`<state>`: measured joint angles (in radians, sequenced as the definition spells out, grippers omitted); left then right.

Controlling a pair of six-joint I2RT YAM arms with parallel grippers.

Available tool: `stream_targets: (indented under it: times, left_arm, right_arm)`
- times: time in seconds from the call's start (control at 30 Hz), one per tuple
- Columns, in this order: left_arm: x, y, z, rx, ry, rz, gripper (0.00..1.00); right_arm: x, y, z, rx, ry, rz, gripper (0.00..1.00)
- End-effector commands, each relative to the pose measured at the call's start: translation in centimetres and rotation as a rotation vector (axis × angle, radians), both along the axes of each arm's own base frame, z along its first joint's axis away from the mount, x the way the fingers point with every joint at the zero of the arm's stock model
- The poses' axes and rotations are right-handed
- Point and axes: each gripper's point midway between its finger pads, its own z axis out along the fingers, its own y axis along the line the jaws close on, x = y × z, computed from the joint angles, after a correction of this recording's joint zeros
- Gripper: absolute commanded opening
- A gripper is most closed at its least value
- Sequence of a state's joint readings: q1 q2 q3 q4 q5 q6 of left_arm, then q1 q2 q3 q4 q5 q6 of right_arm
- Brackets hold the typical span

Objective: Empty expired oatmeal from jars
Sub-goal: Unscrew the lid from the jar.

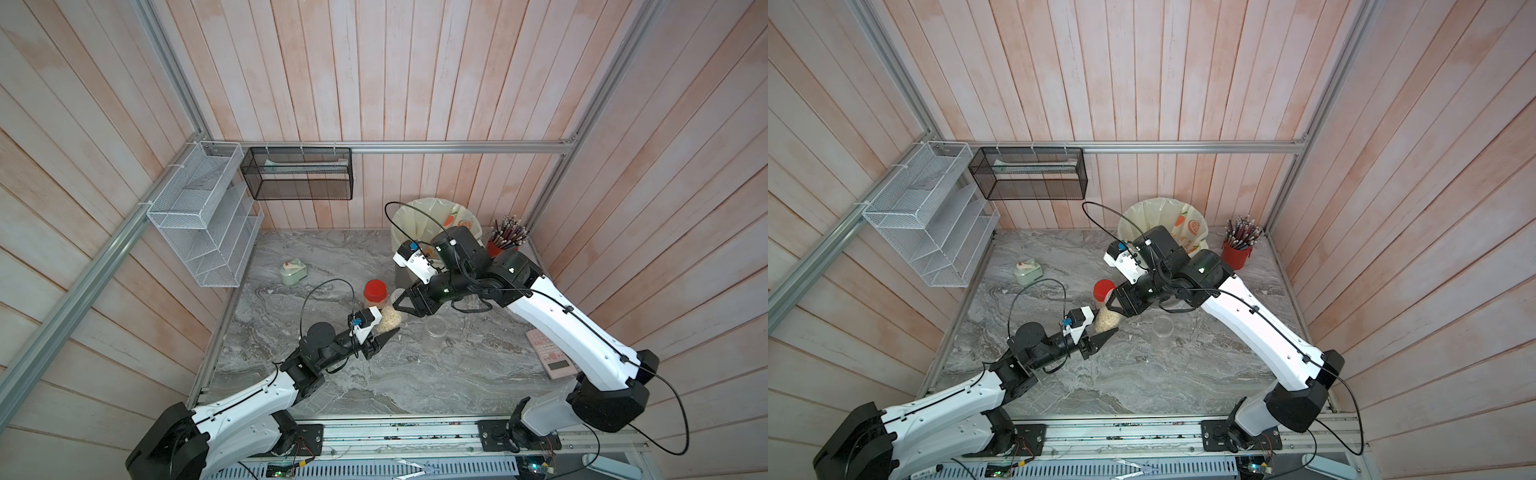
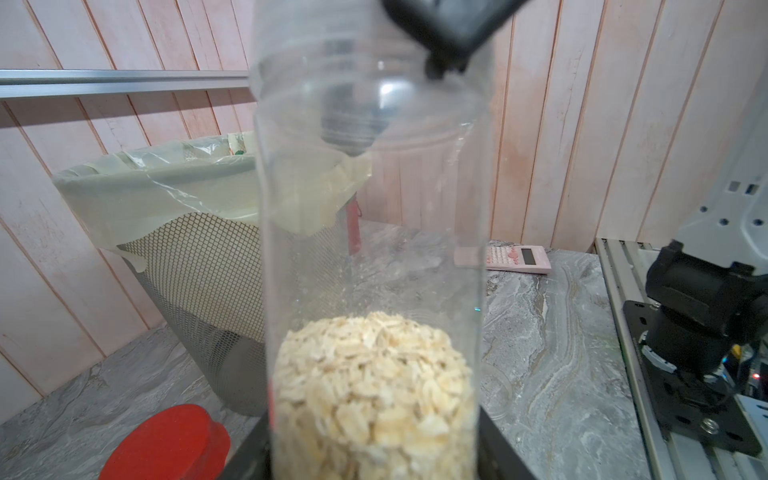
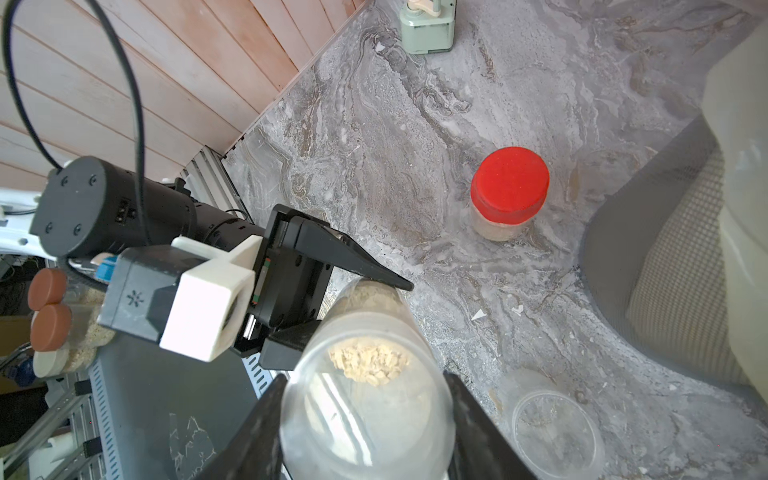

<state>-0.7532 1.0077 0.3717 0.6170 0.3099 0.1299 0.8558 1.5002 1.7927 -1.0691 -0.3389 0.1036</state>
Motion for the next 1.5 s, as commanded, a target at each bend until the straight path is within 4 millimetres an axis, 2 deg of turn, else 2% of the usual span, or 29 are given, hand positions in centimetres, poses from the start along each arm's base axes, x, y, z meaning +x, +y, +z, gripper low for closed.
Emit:
stream_targets:
  times: [0.0,0.1,0.27,0.5,0.93,1.2,1.37,1.47]
  left_arm:
    - [-0.1,0.2,-2.2,0.047,0.070,-0.016,0.00]
    - [-0.1,0.6,-2.3,0.046,0.070,-0.018,0.00]
    - [0.0,1.0,-2.3,0.038,0.070,-0.030,0.00]
    - [-0.4,1.1,-2.2,0.035,0.054,-0.041,0.00]
    - [-0.9,1.1,-1.9,0.023,0.021,-0.066,0.00]
    - [-1.1,1.0,-2.8,0.039,0.027,-0.080,0.00]
    - [-1.1,1.2,-2.7,0.031,0.011,-0.071,0.00]
    - [-1.0,1.2,-2.7,0.027,0.005,-0.068,0.00]
  right_arm:
    - [-1.3,0.3,1.5,0.009,-0.094,0.176,0.21]
    - [-2.2,0.3,1.8,0.019,-0.157,0.295,0.24]
    - [-2.1,0.1,2.7,0.070,-0.307,0.411,0.28]
    - [-1.8,-0.1,3.7,0.129,-0.419,0.559,0.31]
    - [-2.4,0.7,5.2,0.185,-0.419,0.710,0.36]
    - [-1.9,1.0,5.9,0.171,-0.441,0.717,0.37]
    - [-2.8,1.0,6.4,0.220,-0.424,0.749,0.38]
    - [-3.2,1.1,5.9,0.237,-0.385,0.759,0.38]
